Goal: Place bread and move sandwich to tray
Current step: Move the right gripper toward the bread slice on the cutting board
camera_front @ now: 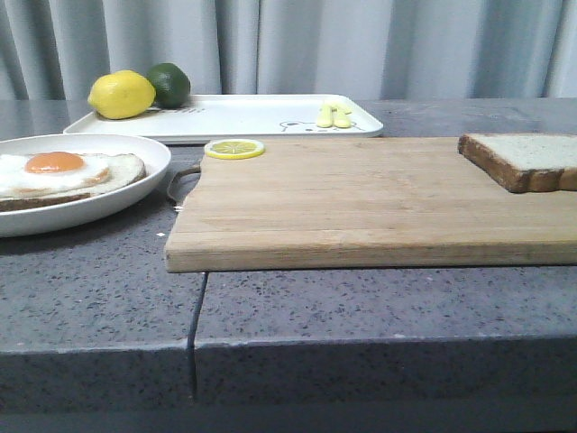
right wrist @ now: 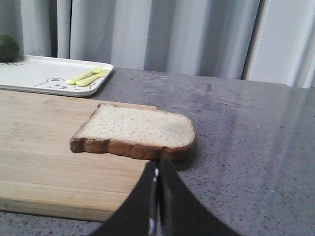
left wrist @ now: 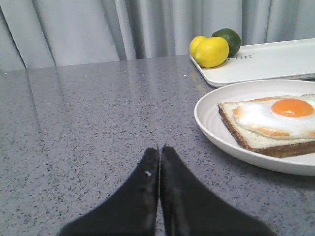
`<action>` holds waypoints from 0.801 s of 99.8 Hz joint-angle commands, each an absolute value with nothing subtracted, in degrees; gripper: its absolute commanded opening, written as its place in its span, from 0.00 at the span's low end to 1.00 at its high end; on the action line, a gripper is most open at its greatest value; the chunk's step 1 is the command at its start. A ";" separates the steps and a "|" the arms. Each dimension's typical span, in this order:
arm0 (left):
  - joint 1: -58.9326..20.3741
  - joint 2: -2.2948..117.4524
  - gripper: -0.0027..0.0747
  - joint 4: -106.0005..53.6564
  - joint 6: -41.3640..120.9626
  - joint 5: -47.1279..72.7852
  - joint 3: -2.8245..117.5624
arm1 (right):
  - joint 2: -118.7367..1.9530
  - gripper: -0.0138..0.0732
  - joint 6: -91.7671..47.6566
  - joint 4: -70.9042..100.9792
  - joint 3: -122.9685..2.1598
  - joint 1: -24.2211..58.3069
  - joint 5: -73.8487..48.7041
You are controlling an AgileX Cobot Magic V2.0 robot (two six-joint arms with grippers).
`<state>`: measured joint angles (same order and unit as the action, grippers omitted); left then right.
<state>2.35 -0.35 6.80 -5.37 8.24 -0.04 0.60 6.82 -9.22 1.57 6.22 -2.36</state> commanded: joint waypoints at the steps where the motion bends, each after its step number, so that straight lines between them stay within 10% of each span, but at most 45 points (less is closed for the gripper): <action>1: 2.18 -2.23 0.01 6.39 -5.98 3.65 -0.96 | 1.76 0.02 6.76 -9.58 1.56 5.79 1.66; 80: 2.18 -2.23 0.01 2.66 -5.98 -2.05 -0.21 | 1.76 0.02 6.76 -9.58 1.56 5.79 7.78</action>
<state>2.35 -0.35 5.82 -5.37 5.37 -0.04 0.60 6.82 -9.22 1.57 6.22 -0.53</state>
